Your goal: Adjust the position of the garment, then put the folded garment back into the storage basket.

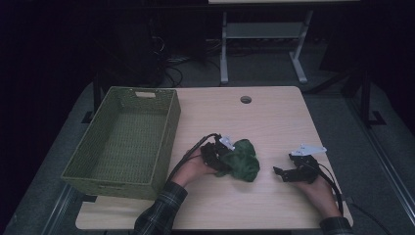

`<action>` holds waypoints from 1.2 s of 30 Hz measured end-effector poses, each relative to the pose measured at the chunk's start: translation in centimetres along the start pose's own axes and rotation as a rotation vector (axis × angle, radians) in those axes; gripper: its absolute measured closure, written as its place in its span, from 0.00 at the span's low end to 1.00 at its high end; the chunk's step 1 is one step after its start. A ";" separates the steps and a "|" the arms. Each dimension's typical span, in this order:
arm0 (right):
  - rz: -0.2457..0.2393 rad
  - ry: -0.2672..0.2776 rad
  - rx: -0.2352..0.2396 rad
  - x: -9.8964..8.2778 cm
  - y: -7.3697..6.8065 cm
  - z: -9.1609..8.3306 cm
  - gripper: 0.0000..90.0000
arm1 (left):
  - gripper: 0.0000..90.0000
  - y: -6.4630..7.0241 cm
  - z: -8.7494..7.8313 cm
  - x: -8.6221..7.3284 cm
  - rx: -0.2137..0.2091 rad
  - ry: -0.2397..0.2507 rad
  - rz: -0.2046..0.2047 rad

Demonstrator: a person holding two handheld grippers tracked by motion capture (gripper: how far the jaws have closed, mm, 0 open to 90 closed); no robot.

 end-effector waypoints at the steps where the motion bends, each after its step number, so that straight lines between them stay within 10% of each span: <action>1: 0.000 0.000 0.000 0.0 0.0 0.0 0.16 | 0.75 0.1 -0.4 0.1 0.003 0.005 -0.003; 36: 0.005 -0.004 0.000 0.0 0.0 0.0 0.16 | 0.75 1.5 -15.8 -0.1 0.184 0.110 -0.086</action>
Point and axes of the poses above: each handheld gripper's, and its own axes: z roughly forward along the jaws, x roughly out of its top, y roughly to its right, the point moved 8 cm from there along z, roughly forward along the jaws, and after that the axes turned 12 degrees about -x, right-handed, at the moved point
